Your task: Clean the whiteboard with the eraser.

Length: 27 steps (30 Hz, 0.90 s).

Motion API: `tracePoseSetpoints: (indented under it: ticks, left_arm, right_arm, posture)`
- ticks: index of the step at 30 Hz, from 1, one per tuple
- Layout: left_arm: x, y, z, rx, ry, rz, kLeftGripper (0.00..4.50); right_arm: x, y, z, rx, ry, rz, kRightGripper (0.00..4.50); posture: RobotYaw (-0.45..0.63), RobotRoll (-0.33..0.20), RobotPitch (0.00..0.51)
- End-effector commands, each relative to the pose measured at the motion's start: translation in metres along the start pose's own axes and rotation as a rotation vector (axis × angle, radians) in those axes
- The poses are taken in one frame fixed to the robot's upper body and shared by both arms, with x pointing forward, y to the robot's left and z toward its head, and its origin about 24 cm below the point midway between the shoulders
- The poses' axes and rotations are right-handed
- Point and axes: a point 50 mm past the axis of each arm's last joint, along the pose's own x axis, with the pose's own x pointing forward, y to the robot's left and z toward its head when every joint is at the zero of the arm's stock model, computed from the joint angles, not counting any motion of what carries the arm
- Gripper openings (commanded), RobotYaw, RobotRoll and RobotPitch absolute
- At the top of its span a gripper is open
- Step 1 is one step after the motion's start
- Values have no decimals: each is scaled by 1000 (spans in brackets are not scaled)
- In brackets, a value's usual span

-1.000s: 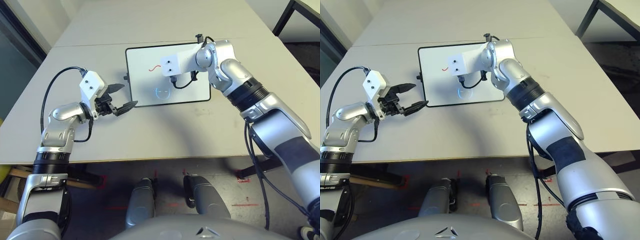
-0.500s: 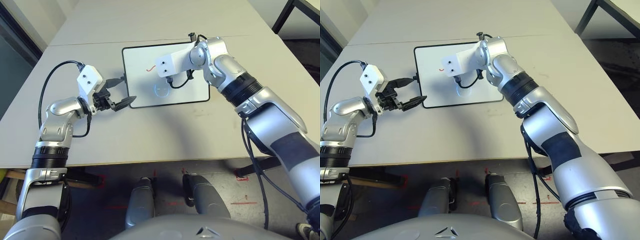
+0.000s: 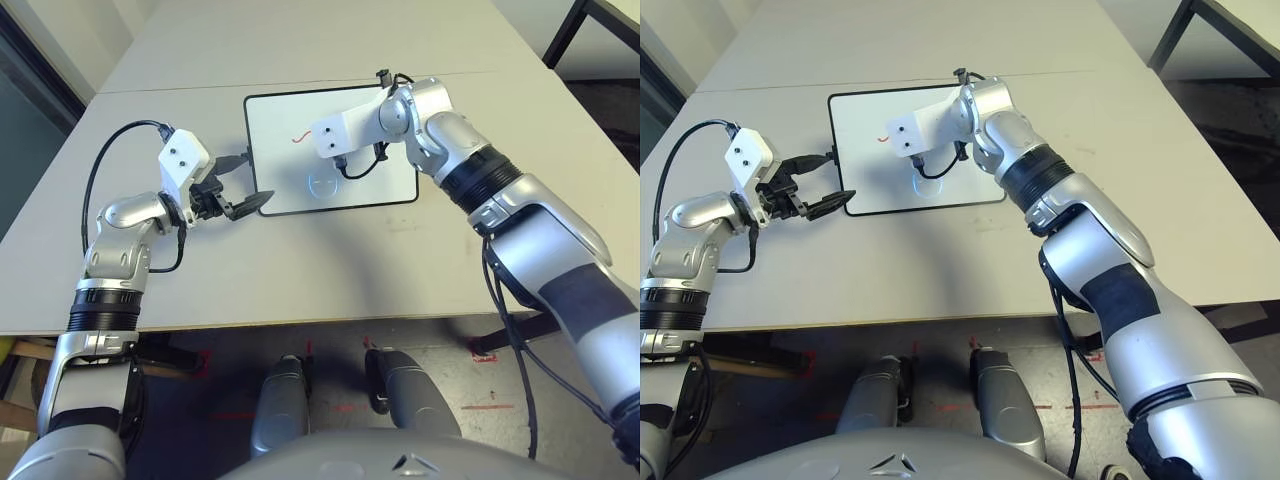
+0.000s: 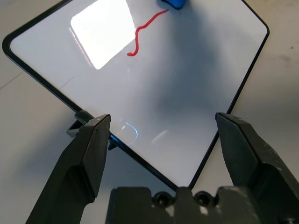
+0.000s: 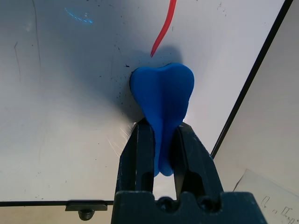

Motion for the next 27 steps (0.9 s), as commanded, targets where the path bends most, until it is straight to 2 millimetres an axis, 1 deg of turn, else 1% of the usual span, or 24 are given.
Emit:
tracePoseSetpoints:
  ticks: [1, 5, 7, 24, 27]
  left_arm:
    - [0, 1, -8, -5, 25, 2, 4500]
    - [0, 2, -10, -3, 26, 7, 4500]
    - [-2, 4, -11, -2, 28, 11, 4500]
    - [-1, 6, -12, 4, 29, 22, 4500]
    - [-1, 6, -13, 3, 30, 20, 4500]
  right_arm:
    - [6, 5, 0, -11, 20, 23, 383]
    - [8, 6, 2, -12, 15, 22, 383]
    - [9, 8, 7, -13, 7, 22, 383]
    - [16, 15, 29, -9, -41, -15, 383]
    - [18, 16, 33, -19, -41, -24, 383]
  posture:
    - [-55, 0, 123]
    - [-52, 0, 126]
    - [-49, 0, 129]
    - [-44, 0, 134]
    - [-42, 0, 143]
